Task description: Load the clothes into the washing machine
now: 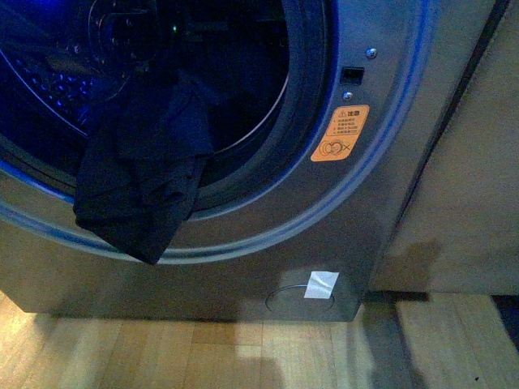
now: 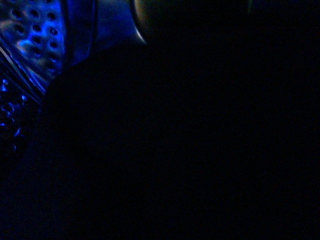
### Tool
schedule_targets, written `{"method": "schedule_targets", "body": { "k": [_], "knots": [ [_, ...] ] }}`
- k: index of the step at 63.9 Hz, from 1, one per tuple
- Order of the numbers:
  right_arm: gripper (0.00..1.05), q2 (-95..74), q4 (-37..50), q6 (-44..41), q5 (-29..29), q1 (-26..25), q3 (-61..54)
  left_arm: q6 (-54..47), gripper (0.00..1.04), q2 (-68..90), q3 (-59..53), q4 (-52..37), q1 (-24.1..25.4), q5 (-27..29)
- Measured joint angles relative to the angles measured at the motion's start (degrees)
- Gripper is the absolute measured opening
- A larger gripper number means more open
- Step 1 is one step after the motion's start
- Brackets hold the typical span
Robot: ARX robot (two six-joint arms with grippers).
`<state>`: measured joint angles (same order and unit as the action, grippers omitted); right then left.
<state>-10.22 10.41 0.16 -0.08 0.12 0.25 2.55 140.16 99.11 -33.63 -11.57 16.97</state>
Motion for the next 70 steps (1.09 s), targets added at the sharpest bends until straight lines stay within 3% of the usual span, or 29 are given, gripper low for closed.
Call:
{"method": "schedule_targets", "body": {
  "k": [10, 19, 34, 53, 70],
  "knots": [
    [0.02, 8.1, -9.8, 0.0, 0.1, 0.0, 0.0, -1.5, 0.07, 0.0, 0.7, -0.3, 0.0, 0.1],
    [0.02, 9.9, -10.3, 0.0, 0.1, 0.0, 0.0, -1.9, 0.08, 0.0, 0.7, -0.5, -0.1, 0.2],
    [0.02, 10.0, -10.3, 0.0, 0.1, 0.0, 0.0, -2.0, 0.47, -0.6, -2.1, 5.3, -0.2, -2.4],
    [0.02, 10.0, -10.3, 0.0, 0.1, 0.0, 0.0, -0.7, 0.97, -11.6, -19.0, 3.8, -1.1, -6.9],
    [0.02, 10.0, -10.4, 0.0, 0.1, 0.0, 0.0, -1.0, 0.98, -25.8, -42.1, -5.5, -2.2, -13.2]
  ]
}}
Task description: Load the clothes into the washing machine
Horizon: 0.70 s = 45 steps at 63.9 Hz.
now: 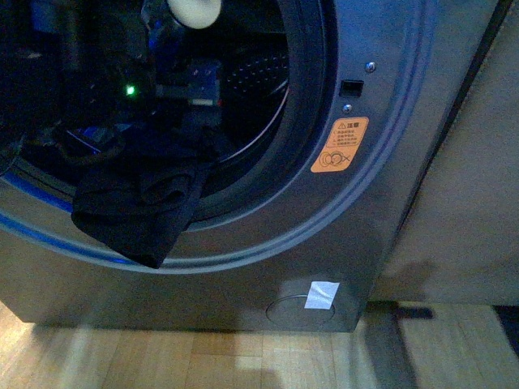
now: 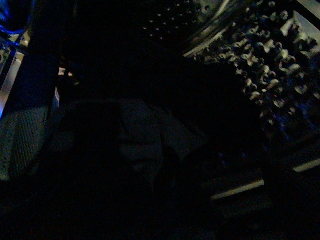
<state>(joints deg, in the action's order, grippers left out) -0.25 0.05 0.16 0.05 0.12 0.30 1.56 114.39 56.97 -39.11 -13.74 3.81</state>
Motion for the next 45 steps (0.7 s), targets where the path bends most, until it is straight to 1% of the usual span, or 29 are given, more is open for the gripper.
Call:
{"method": "schedule_targets", "body": {
  "k": [8, 17, 18, 19, 20, 21, 22, 23, 24, 26, 32, 34, 40, 42, 44, 45],
  "knots": [
    [0.02, 0.0, 0.0, 0.0, 0.0, 0.0, 0.0, 1.2, 0.98, -9.0, -11.6, -5.2, 0.1, -2.6],
    [0.02, 0.0, 0.0, 0.0, 0.0, 0.0, 0.0, 1.4, 0.98, -20.5, -21.1, -6.9, -0.7, -5.6],
    [0.02, 0.0, 0.0, 0.0, 0.0, 0.0, 0.0, 0.9, 0.96, -21.7, -22.5, -8.1, -1.3, -3.6],
    [0.02, 0.0, 0.0, 0.0, 0.0, 0.0, 0.0, 0.5, 0.93, -23.0, -24.2, -10.6, -1.9, -0.3],
    [0.02, 0.0, 0.0, 0.0, 0.0, 0.0, 0.0, 0.5, 0.91, -23.6, -25.1, -12.1, -2.1, 0.6],
    [0.02, 0.0, 0.0, 0.0, 0.0, 0.0, 0.0, 0.1, 0.87, -24.7, -26.8, -14.6, -2.4, 4.2],
    [0.02, 0.0, 0.0, 0.0, 0.0, 0.0, 0.0, 0.0, 0.85, -25.3, -27.5, -15.8, -2.5, 4.8],
    [0.02, 0.0, 0.0, 0.0, 0.0, 0.0, 0.0, -0.2, 0.82, -26.5, -29.2, -17.8, -2.6, 7.3],
    [0.02, 0.0, 0.0, 0.0, 0.0, 0.0, 0.0, -0.2, 0.8, -27.1, -29.9, -18.6, -2.6, 8.0],
    [0.02, 0.0, 0.0, 0.0, 0.0, 0.0, 0.0, -0.5, 0.73, -29.7, -32.4, -20.5, -2.1, 9.5],
    [0.02, 0.0, 0.0, 0.0, -0.1, 0.0, 0.0, -0.6, 0.57, -34.3, -36.9, -21.2, 0.3, 9.4],
    [0.02, 0.0, 0.0, 0.0, 0.0, 0.0, 0.0, -0.7, 0.5, -35.8, -38.8, -21.1, 1.2, 8.8],
    [0.02, 0.0, 0.0, 0.0, 0.0, 0.0, 0.0, -0.8, 0.33, -39.4, -42.3, -20.5, 2.7, 6.8],
    [0.02, 0.0, 0.0, 0.0, 0.0, 0.0, 0.0, -0.9, 0.26, -41.1, -43.5, -20.0, 3.2, 6.1],
    [0.02, 0.0, 0.0, 0.0, 0.0, 0.0, 0.0, -1.0, 0.17, -43.3, -45.0, -19.5, 4.0, 5.2],
    [0.02, 0.0, 0.0, 0.0, 0.0, 0.0, 0.0, -1.0, 0.12, -43.6, -46.1, -20.7, 4.5, 4.9]
  ]
}}
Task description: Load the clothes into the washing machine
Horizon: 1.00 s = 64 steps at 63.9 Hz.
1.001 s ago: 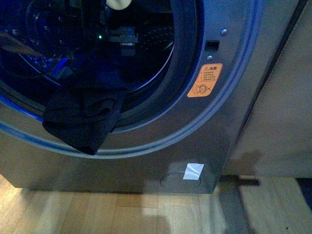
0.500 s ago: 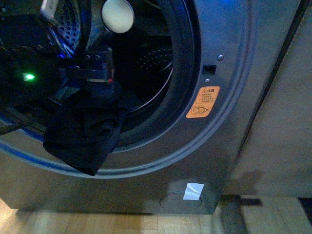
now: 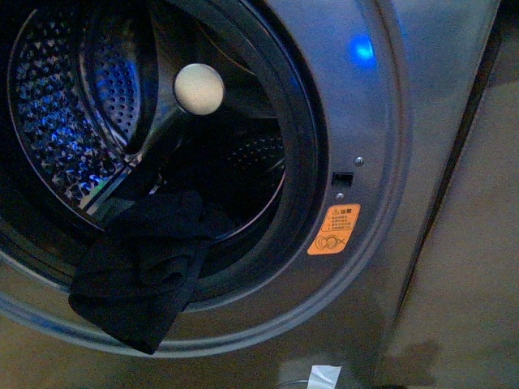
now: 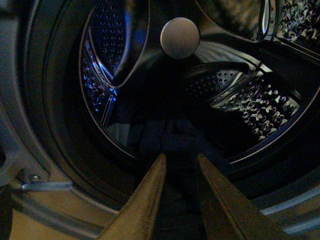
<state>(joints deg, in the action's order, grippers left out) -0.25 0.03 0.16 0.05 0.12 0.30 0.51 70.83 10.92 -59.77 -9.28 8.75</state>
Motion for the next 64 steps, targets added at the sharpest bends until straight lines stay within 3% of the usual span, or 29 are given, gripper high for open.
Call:
{"method": "schedule_targets", "body": {
  "k": [4, 21, 25, 34, 64],
  "knots": [
    [0.08, 0.0, 0.0, -0.1, 0.0, 0.0, 0.0, 0.0, 0.02, -0.8, -2.2, -1.3, 1.0, -0.8],
    [0.61, 0.0, 0.0, -0.1, 0.0, 0.0, 0.0, -0.1, 0.04, -14.6, -7.6, 7.5, 4.4, -4.0],
    [0.73, 0.0, 0.0, -0.1, 0.0, 0.0, 0.0, -0.1, 0.04, -17.8, -8.3, 10.1, 7.2, -8.0],
    [0.99, 0.0, 0.0, 0.0, 0.0, 0.0, 0.0, -0.1, 0.04, -24.6, -9.4, 15.5, 9.1, -8.5],
    [0.97, 0.0, 0.0, -0.1, 0.0, 0.0, 0.0, -0.1, 0.04, -44.4, -9.9, 33.4, 9.1, -8.8]
  ]
}}
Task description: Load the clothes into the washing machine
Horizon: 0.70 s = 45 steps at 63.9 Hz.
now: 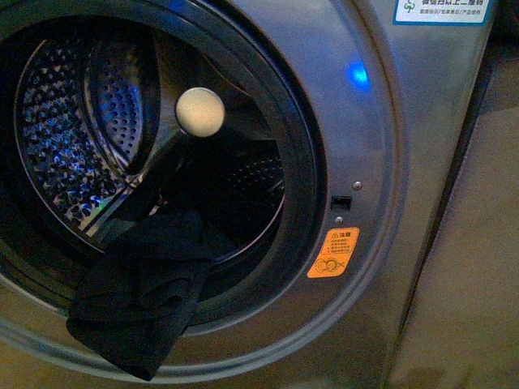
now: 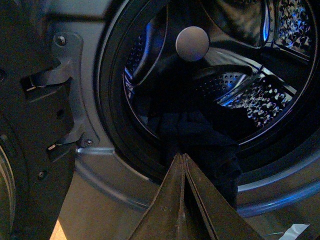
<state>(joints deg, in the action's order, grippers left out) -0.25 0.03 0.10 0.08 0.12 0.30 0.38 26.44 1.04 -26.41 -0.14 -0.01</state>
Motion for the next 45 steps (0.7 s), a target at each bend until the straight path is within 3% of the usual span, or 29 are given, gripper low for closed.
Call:
{"method": "schedule_targets", "body": {
  "k": [45],
  "knots": [
    [0.97, 0.0, 0.0, 0.0, 0.0, 0.0, 0.0, 0.0, 0.04, -16.7, 0.0, 16.5, 0.0, 0.0]
  ]
}}
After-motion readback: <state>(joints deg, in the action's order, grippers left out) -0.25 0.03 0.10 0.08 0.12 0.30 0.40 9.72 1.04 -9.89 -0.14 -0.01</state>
